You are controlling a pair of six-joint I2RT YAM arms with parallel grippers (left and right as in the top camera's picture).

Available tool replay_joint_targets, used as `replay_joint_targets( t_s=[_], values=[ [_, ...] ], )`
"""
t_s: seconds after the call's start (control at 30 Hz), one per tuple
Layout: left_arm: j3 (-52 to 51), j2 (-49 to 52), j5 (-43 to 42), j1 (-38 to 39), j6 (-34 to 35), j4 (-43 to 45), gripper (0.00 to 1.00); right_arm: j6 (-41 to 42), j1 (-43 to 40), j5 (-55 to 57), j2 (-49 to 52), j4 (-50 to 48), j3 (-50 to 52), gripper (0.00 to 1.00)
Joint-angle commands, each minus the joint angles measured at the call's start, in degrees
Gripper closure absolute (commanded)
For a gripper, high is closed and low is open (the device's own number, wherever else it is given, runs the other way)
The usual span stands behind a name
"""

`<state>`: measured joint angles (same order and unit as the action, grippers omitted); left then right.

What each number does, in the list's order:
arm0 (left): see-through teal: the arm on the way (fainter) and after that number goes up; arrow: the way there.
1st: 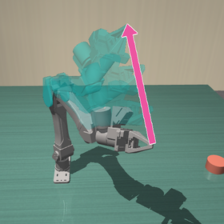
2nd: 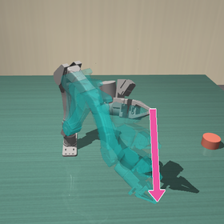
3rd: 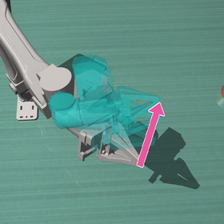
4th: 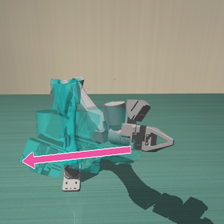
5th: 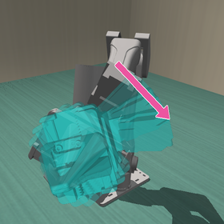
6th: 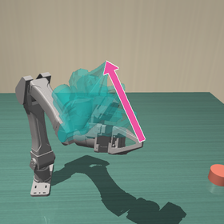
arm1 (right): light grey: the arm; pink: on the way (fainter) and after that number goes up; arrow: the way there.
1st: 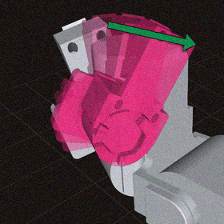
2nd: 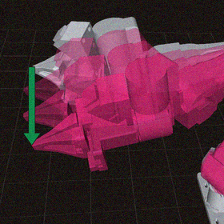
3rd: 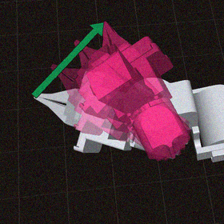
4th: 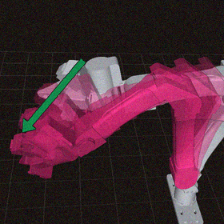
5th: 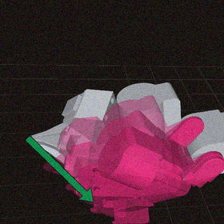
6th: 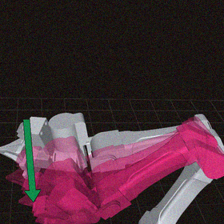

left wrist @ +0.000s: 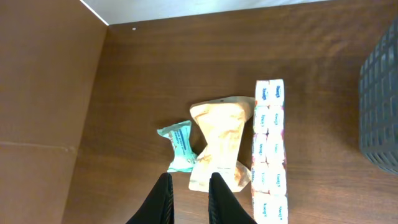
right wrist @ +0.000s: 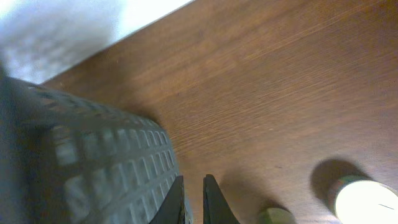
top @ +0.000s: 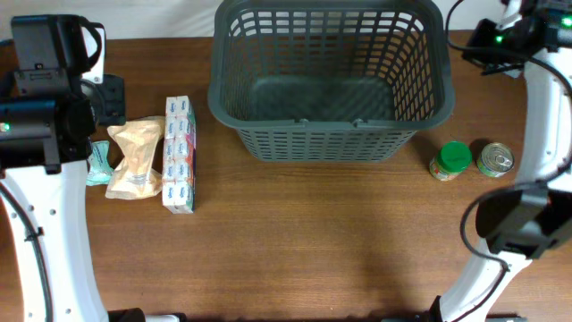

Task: Pack container

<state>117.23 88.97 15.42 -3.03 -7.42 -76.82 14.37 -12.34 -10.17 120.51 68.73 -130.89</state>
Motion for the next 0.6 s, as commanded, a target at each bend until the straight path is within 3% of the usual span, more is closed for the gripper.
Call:
replay_joint_targets(
  t_s=[0.0, 0.3, 0.57],
  values=[
    [0.0, 1.6, -1.3, -0.2, 0.7, -0.4, 0.88, -0.6, 0.0, -5.6, 1.4, -1.0, 0.3, 0.96],
    [-0.1, 7.2, -1.3, -0.2, 0.7, -1.7, 0.89, -3.7, 0.3, -18.0, 1.5, -2.4, 0.3, 0.96],
    [-0.1, 8.6, -1.3, -0.2, 0.7, -1.9, 0.88, -4.1, 4.2, -18.3, 1.5, -2.5, 0.3, 0.96]
  ],
)
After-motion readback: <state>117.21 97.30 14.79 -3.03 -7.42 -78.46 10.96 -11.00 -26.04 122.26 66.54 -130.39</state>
